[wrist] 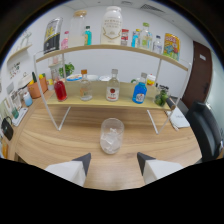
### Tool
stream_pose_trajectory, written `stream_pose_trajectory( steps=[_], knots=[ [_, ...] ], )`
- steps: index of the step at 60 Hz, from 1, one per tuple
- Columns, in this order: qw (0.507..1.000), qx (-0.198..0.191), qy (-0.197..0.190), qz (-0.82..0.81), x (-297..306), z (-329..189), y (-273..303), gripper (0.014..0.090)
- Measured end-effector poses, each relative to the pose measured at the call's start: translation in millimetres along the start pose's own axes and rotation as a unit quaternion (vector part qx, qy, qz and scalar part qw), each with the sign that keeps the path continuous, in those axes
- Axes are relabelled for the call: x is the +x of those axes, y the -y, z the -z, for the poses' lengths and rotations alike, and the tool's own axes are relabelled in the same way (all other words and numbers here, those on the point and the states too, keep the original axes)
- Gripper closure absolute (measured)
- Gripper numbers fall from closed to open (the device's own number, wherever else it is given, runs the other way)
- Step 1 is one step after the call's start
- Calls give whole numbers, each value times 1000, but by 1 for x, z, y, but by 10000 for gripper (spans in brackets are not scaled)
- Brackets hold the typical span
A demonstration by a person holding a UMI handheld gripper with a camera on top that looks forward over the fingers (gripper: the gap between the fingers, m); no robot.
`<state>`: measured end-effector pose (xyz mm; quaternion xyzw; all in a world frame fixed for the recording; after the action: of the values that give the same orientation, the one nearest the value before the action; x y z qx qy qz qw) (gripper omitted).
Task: Make me a cup of Vodka Sunrise.
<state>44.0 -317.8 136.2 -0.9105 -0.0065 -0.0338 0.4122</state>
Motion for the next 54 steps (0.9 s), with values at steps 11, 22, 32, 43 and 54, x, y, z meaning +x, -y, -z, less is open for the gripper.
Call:
stream_pose_trajectory(
  steps=[11,22,32,43,54],
  knots=[
    [1000,-4,-13,4,-2,9,-12,186],
    [1000,-3,-11,-4,-36,20,-31,192],
    [998,48,20,-20,-99,18,-9,183],
    [991,119,48,-27,-156,-3,56,178],
    [985,166,42,-27,-176,-38,122,180]
  ],
)
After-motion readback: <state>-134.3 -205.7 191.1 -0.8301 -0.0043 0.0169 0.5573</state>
